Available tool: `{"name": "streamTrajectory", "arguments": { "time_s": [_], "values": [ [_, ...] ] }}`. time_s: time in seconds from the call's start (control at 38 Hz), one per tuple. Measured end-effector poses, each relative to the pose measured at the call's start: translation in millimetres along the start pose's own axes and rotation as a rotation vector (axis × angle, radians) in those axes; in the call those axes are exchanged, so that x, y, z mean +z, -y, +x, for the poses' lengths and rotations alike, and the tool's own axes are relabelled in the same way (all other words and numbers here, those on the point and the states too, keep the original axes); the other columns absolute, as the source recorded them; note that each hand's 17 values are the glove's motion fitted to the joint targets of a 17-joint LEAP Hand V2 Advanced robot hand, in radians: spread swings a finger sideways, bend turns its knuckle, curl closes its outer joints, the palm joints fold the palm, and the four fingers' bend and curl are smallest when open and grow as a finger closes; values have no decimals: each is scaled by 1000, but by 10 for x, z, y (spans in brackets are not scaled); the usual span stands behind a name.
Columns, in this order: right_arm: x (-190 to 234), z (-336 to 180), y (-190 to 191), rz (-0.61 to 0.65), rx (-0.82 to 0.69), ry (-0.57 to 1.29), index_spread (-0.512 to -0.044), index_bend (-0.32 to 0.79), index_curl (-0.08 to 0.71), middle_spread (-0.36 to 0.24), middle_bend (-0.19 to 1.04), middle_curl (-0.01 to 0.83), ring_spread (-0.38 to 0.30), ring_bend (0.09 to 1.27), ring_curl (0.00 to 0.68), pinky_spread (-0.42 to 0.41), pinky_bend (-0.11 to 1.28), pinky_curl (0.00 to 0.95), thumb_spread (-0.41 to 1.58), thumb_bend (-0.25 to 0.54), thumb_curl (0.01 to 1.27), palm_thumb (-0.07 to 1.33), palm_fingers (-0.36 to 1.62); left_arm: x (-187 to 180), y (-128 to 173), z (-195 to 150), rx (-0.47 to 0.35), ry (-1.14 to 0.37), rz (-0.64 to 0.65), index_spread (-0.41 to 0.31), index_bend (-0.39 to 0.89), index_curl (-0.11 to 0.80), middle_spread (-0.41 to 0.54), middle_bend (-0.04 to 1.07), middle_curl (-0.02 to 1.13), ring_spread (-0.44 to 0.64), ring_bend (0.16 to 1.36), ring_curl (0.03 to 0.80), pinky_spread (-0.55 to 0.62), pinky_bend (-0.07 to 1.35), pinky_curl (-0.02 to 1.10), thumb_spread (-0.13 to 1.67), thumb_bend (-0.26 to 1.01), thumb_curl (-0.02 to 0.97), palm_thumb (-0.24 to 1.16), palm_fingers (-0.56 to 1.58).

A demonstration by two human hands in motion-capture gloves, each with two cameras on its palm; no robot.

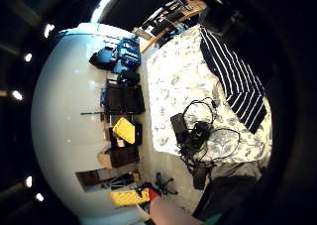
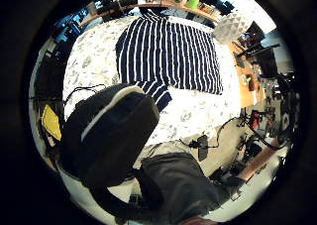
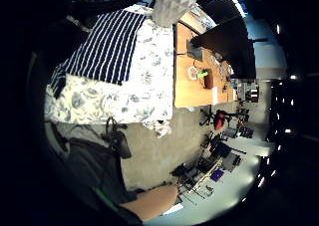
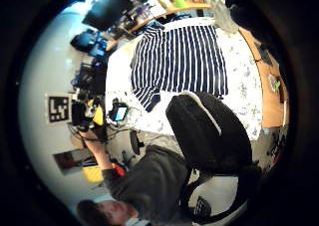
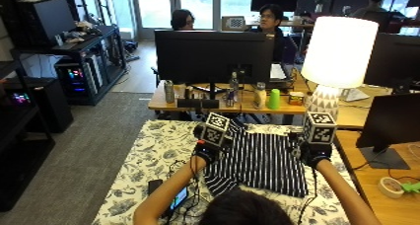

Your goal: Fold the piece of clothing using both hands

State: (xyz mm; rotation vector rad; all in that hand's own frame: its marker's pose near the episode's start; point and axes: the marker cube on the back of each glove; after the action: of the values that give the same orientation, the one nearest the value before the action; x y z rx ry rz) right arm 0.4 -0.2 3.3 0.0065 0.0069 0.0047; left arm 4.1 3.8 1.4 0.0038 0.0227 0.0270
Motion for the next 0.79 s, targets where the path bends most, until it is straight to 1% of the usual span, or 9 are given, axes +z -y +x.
{"name": "streamTrajectory", "arguments": {
  "time_s": [0.03, 0.11, 0.16, 0.26, 0.34, 0.47, 0.5, 0.6, 0.79],
  "values": [
    [11, -1, -3, 1, -1, 0, -141, 124, 34, -12, 293, 85, 7, 406, 79, 65, 410, 91, 425, 195, 44, 300, 691, 18, -4, 17, 7, -9, -3, -21, 194, 57, 92, 105, 14, 64, 483, 100, 126, 378, 81, 398, 22, 13, 50, 477],
    [71, -12, -49, -2, -10, 2, -189, 119, 91, -16, 303, 135, 10, 441, 155, 88, 434, 162, 637, 212, 60, 337, 656, 154, -2, 128, 45, -58, -23, -19, 164, 92, 125, 98, 46, 101, 535, 165, 179, 466, 155, 584, 16, 28, 55, 444],
    [96, -20, -114, -16, -14, 2, -211, 114, 113, -18, 306, 160, 11, 457, 189, 94, 445, 191, 753, 216, 70, 352, 643, 270, 9, 208, 77, -84, -45, -14, 155, 109, 152, 88, 54, 133, 559, 193, 203, 522, 193, 680, 11, 38, 57, 413],
    [161, -6, -168, -40, -13, -3, -240, 112, 138, -25, 315, 201, 9, 470, 226, 107, 450, 224, 922, 216, 85, 372, 631, 468, -37, 389, 163, -147, -115, 17, 147, 135, 228, 86, 57, 242, 557, 214, 255, 646, 257, 818, -2, 60, 60, 318],
    [277, 55, -69, -36, 0, -6, -254, 115, 151, -28, 315, 224, 8, 472, 243, 113, 451, 241, 1011, 209, 95, 383, 622, 768, 16, 561, 211, -178, -197, 45, 137, 149, 302, 87, 52, 315, 543, 216, 291, 727, 290, 887, -9, 78, 64, 224],
    [448, 156, 33, -52, 25, -7, -267, 114, 167, -30, 304, 256, 5, 478, 265, 115, 453, 262, 1113, 193, 110, 395, 612, 1453, 197, 795, 223, -149, -368, 89, 98, 147, 394, 104, 46, 402, 584, 230, 319, 842, 335, 927, -20, 109, 63, 94],
    [478, 169, 47, -55, 27, -8, -269, 119, 171, -30, 301, 261, 5, 477, 268, 115, 452, 265, 1126, 192, 114, 403, 612, 1541, 191, 818, 221, -146, -408, 103, 66, 135, 413, 105, 42, 419, 595, 232, 329, 877, 346, 920, -24, 115, 57, 53],
    [617, 213, 111, -62, 27, -14, -273, 121, 182, -27, 287, 279, 4, 478, 282, 111, 450, 278, 1172, 177, 124, 412, 608, 1562, -138, 847, 203, -160, -578, 135, 53, 119, 458, 127, 46, 463, 649, 246, 342, 959, 368, 917, -24, 139, 55, -10],
    [855, 222, 163, -100, 23, -7, -278, 123, 200, -26, 268, 307, 3, 476, 300, 110, 444, 296, 1227, 153, 141, 429, 605, 1760, -245, 900, 210, -159, -649, 177, 51, 89, 508, 140, 56, 504, 731, 263, 359, 1042, 383, 881, -25, 181, 64, -79]
  ]
}}
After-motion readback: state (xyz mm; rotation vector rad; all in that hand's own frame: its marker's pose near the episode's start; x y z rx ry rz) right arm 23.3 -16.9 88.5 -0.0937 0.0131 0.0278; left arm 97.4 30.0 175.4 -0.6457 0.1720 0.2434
